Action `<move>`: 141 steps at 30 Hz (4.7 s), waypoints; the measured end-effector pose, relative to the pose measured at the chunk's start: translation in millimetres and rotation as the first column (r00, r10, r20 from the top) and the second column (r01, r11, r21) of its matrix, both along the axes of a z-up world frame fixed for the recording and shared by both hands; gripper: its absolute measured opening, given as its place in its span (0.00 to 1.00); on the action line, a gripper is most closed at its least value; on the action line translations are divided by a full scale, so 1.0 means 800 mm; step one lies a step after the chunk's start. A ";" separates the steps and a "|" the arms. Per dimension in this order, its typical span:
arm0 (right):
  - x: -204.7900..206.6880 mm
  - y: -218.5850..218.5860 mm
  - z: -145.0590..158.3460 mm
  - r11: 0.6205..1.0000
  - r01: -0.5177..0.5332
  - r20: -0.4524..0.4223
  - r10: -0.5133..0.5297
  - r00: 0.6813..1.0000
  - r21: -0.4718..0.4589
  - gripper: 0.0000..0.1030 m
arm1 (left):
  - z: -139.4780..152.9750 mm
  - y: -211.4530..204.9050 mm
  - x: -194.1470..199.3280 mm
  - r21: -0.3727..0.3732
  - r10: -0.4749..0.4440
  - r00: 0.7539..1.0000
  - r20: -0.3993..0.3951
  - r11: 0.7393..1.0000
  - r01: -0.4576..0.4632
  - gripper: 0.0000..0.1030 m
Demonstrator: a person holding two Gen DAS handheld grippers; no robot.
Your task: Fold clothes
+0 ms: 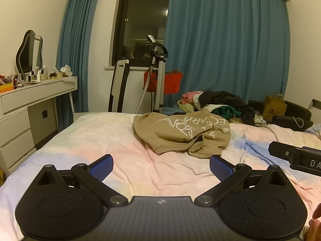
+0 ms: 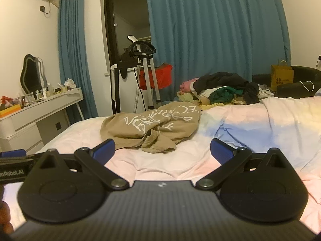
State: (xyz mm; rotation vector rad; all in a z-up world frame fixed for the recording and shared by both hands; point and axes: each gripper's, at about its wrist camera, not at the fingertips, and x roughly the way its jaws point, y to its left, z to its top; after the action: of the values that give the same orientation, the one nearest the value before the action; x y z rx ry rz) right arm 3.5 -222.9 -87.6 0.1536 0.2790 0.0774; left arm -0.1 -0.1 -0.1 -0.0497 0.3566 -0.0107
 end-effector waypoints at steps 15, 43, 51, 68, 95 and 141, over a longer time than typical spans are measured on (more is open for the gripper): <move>-0.004 0.019 -0.002 0.998 -0.023 0.005 0.024 1.000 -0.053 1.00 | -0.004 0.000 0.004 -0.017 0.002 1.000 -0.012 1.000 -0.003 1.00; 0.005 0.017 -0.002 1.000 -0.018 -0.027 0.017 0.999 -0.015 1.00 | -0.015 -0.006 0.013 -0.013 0.007 1.000 -0.023 1.000 -0.008 1.00; -0.007 0.019 0.008 1.000 -0.009 0.003 0.009 1.000 -0.017 1.00 | -0.002 -0.008 0.005 -0.005 0.029 1.000 0.003 1.000 -0.028 1.00; 0.002 -0.002 0.141 0.999 0.053 0.076 -0.052 0.996 -0.012 1.00 | 0.105 0.005 -0.012 -0.068 0.100 0.994 0.052 0.993 -0.096 1.00; 0.185 -0.008 -0.100 0.999 -0.038 -0.187 0.031 0.982 -0.033 1.00 | -0.139 -0.035 0.312 0.405 0.122 0.992 -0.026 0.909 -0.101 0.98; 0.198 -0.006 -0.124 0.999 0.007 -0.262 0.005 0.965 0.045 1.00 | -0.081 0.035 0.275 0.234 0.171 0.975 0.144 0.951 -0.201 0.96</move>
State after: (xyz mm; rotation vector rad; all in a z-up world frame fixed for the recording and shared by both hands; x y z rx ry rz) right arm 161.8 -227.6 -186.7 0.2102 0.5417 0.0624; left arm 219.9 27.7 -64.6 0.1643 0.2274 0.2172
